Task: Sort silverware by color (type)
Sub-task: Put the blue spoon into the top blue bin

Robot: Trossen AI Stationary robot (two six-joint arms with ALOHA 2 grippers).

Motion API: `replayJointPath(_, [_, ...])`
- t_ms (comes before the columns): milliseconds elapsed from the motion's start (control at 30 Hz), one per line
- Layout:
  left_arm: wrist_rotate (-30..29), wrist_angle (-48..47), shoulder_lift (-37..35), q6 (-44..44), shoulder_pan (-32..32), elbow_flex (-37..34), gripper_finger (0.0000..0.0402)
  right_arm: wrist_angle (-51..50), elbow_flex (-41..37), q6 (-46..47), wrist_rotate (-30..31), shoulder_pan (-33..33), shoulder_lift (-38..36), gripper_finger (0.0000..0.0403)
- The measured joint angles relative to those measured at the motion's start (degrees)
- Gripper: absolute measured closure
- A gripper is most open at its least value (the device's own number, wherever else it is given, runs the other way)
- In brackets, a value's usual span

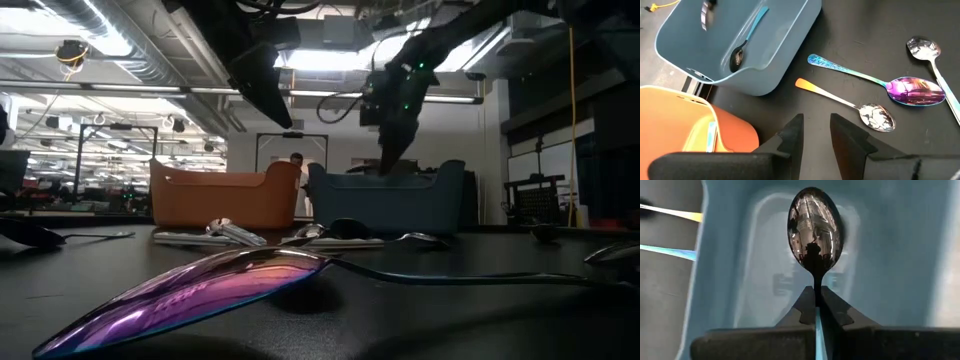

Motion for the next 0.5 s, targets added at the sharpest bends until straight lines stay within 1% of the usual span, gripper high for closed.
replayJointPath(100, [-0.01,0.01,0.0,0.0,0.0,0.0,0.0311,0.21,0.0,-0.85,-1.0,0.54,1.94,0.0403])
replayJointPath(500, [-0.01,0.06,0.0,0.0,-0.02,0.0,0.0311,3.52,0.02,-0.98,0.62,0.93,8.48,0.0403])
